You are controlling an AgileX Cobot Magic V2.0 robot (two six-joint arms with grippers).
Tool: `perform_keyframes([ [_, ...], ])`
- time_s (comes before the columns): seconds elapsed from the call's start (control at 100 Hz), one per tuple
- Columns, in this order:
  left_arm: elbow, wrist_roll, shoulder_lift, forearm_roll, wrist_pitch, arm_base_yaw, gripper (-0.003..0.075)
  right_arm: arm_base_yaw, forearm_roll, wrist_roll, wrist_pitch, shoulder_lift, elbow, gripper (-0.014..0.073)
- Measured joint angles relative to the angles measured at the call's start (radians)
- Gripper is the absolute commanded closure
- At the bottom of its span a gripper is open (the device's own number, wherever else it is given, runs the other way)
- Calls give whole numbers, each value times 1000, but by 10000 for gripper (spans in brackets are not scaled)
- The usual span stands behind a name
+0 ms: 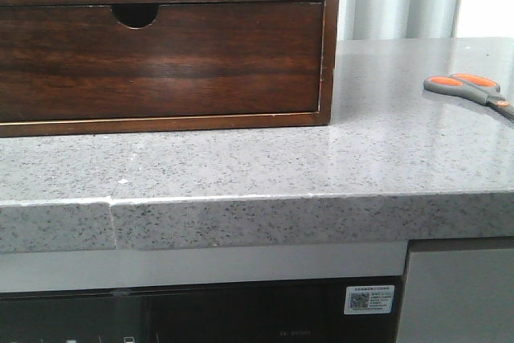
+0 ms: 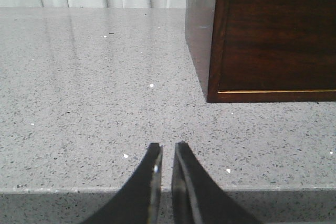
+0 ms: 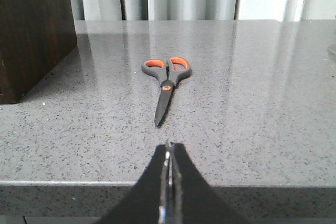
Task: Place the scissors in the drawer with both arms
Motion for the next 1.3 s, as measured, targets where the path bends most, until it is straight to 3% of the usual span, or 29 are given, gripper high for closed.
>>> perform_keyframes([
  [0.5,-7,0,0,-60,-73,0,717,0,21,0,50,0,-4,710],
  [0.64,-77,0,0,-64,5,0,717,0,36,0,99,8,-55,710],
  [0.85,-220,44,100,-11,111,0,717,0,43,0,155,160,-184,710],
  [1.11,-249,55,204,-11,-38,0,710,0,69,0,154,373,-288,710],
  [1.18,-249,55,220,-11,-64,0,651,0,71,0,152,399,-293,710],
  [1.3,-249,55,250,-13,-102,0,424,0,73,0,161,420,-294,710],
])
